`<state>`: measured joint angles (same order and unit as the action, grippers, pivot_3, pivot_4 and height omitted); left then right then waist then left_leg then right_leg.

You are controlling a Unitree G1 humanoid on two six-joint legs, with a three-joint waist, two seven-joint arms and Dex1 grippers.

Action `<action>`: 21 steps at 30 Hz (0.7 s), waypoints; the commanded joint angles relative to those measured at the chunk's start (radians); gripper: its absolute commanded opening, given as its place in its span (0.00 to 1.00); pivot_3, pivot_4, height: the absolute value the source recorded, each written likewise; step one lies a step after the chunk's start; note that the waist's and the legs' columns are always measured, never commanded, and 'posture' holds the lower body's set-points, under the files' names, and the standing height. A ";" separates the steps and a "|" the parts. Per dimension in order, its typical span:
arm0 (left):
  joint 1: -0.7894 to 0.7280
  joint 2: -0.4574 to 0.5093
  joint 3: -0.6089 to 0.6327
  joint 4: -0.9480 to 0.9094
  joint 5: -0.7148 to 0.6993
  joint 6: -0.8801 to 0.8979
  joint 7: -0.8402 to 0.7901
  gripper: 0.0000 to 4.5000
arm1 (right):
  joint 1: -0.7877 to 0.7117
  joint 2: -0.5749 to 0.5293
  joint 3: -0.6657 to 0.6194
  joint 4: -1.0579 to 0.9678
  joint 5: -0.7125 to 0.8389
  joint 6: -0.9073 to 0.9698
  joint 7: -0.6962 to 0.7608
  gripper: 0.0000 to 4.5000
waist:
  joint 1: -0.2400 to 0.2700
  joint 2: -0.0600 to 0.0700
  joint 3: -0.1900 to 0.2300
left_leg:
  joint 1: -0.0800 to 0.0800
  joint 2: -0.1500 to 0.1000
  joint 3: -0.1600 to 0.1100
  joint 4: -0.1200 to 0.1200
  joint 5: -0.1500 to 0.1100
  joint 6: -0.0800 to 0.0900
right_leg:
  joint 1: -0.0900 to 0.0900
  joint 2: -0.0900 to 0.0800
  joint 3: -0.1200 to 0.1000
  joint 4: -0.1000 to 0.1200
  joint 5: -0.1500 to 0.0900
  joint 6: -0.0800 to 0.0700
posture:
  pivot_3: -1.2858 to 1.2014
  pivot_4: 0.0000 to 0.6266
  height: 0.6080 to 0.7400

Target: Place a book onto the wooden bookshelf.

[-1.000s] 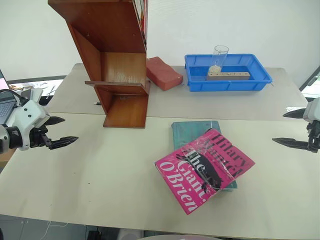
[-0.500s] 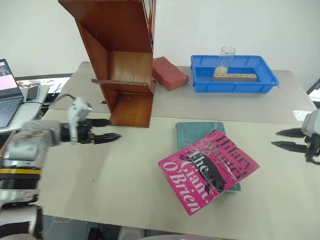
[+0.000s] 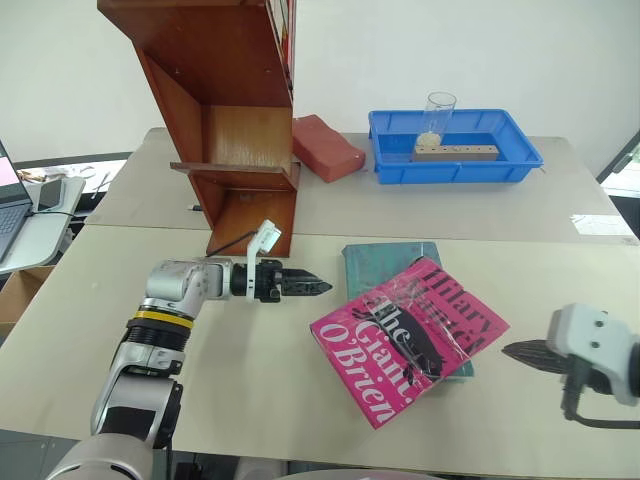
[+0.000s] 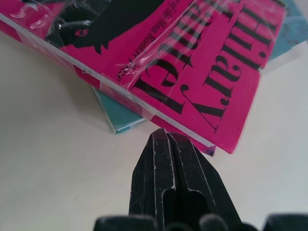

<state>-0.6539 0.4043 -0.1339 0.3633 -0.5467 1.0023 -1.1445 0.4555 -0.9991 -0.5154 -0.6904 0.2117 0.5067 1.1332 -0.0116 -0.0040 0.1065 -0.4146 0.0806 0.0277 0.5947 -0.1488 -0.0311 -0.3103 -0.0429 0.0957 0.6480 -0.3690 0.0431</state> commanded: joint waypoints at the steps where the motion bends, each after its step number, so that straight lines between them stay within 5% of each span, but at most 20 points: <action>1: -0.004 -0.029 -0.023 0.006 0.008 -0.018 -0.009 1.00 | -0.034 -0.005 0.067 0.029 -0.040 -0.040 -0.044 0.01 | 0.002 0.000 0.000 | 0.000 0.000 0.000 0.000 0.000 0.000 | 0.000 0.000 0.000 0.000 0.000 0.000 | 0.52 0.24 0.49; 13: 0.087 -0.100 -0.003 -0.038 -0.035 0.063 0.055 1.00 | -0.335 0.006 0.304 0.170 -0.044 -0.088 -0.102 0.01 | 0.000 0.000 0.000 | 0.000 -0.001 -0.001 0.000 0.000 0.000 | 0.001 0.000 0.000 0.000 0.001 -0.001 | 0.52 0.24 0.49; 21: 0.121 -0.172 0.173 -0.107 -0.150 0.171 0.186 1.00 | -0.464 0.015 0.422 0.246 -0.052 -0.124 -0.108 0.01 | 0.011 0.000 0.000 | 0.000 -0.001 -0.001 0.001 0.000 0.000 | 0.002 0.000 0.000 0.000 0.002 -0.003 | 0.52 0.24 0.49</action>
<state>-0.5298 0.2321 -0.0072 0.2953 -0.6527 1.1548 -0.9728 0.0140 -0.9886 -0.0894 -0.4411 0.1601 0.4105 1.0272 -0.0002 -0.0040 0.1065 -0.4146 0.0799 0.0264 0.5956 -0.1488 -0.0311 -0.3081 -0.0430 0.0958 0.6477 -0.3673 0.0403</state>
